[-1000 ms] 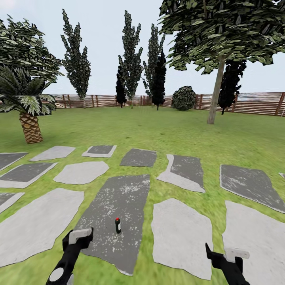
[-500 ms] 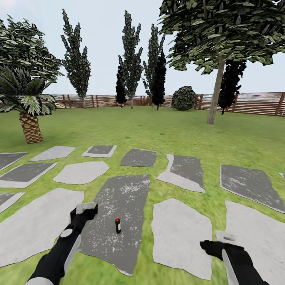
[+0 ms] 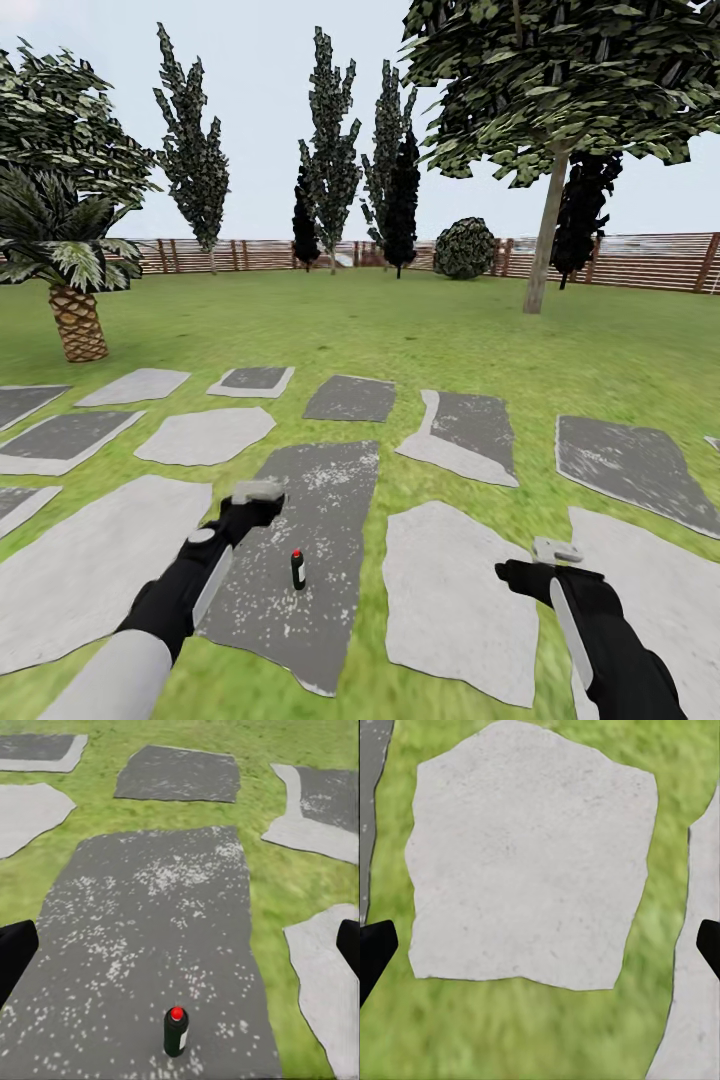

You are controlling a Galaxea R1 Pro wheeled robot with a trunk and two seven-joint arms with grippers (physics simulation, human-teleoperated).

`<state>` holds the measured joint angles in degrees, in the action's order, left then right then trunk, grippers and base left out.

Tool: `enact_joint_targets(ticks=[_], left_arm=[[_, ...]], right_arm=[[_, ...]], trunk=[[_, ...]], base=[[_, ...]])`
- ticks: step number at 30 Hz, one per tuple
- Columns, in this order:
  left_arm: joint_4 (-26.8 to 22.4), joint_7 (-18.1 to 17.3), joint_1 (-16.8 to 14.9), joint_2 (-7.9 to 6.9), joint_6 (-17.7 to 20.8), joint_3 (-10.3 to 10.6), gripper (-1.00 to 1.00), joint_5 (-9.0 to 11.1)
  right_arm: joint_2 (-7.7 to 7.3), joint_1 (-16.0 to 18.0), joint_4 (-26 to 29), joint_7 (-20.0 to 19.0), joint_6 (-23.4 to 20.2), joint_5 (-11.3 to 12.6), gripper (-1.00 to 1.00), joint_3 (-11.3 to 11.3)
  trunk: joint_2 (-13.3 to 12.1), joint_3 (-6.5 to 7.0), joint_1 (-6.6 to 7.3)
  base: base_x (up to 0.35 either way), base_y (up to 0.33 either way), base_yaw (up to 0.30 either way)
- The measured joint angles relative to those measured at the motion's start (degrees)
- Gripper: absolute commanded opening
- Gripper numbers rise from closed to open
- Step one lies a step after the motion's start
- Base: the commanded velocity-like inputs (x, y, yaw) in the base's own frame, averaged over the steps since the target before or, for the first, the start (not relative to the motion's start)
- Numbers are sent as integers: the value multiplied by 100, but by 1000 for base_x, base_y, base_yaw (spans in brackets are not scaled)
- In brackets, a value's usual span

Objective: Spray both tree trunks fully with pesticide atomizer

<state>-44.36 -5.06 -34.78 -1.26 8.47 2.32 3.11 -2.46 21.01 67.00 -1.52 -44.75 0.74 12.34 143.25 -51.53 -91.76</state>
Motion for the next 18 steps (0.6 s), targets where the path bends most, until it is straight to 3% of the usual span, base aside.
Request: enact_joint_targets(ticks=[3,5,10,18], left_arm=[[124,-22,5,2,-71,430,100,9],[289,12,3,1,-86,594,100,17],[506,177,5,-34,-106,685,100,25],[543,199,8,-60,-124,701,100,16]], right_arm=[[1,-2,-6,6,18,-20,100,-6],[2,-5,-8,6,113,-26,100,-8],[5,-11,-10,1,722,-31,100,-10],[6,-12,5,1,843,-25,100,-5]], trunk=[[0,0,0],[0,0,0],[0,0,0],[0,0,0]], base=[[0,0,0],[0,0,0],[0,0,0],[0,0,0]])
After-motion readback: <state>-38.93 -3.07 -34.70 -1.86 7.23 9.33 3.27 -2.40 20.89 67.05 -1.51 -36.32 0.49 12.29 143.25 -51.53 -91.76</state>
